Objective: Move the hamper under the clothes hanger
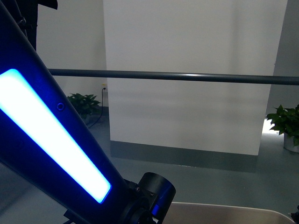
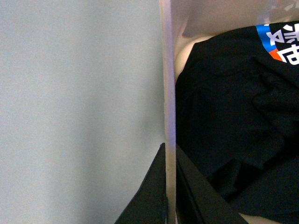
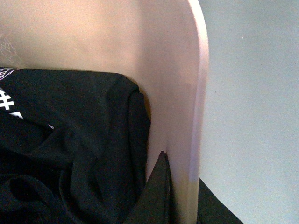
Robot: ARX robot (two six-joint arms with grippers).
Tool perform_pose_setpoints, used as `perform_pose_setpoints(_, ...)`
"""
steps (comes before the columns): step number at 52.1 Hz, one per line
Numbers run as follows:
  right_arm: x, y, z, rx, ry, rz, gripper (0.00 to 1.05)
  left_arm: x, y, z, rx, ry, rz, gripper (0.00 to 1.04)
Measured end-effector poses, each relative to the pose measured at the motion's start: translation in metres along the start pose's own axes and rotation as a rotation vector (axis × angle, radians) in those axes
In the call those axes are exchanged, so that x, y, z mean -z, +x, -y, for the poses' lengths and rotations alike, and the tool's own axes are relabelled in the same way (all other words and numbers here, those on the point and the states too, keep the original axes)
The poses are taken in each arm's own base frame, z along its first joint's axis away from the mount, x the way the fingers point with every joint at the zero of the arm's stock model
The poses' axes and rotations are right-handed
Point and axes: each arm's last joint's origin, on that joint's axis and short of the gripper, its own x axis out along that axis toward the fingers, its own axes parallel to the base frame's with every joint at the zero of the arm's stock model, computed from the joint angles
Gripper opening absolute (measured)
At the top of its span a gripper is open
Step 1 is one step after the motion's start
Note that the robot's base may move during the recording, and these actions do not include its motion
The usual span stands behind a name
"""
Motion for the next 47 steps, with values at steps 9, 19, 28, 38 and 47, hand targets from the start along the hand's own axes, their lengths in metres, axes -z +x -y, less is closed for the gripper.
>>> perform_pose_setpoints(9, 0.000, 0.000, 0.000, 0.000, 0.000, 0.000, 0.03, 0.000, 0.000, 0.000, 0.000, 0.000, 0.000, 0.04)
perform_pose_setpoints(19, 0.004, 0.005, -0.002, 0.018, 0.112, 0.161, 0.03, 0.000, 0.005, 0.001, -0.093, -0.118, 0.245, 0.04)
perform_pose_setpoints(28, -0.006, 0.016, -0.003, 0.005, 0.224, 0.258, 0.03, -0.029, 0.006, 0.006, -0.086, -0.160, 0.375, 0.04)
perform_pose_setpoints(38, -0.026, 0.034, -0.003, -0.018, 0.244, 0.234, 0.03, -0.064, 0.022, 0.004, -0.097, -0.116, 0.355, 0.04)
perform_pose_setpoints(47, -0.030, 0.054, -0.010, -0.039, 0.238, 0.174, 0.03, -0.073, 0.043, -0.002, -0.127, -0.095, 0.292, 0.04)
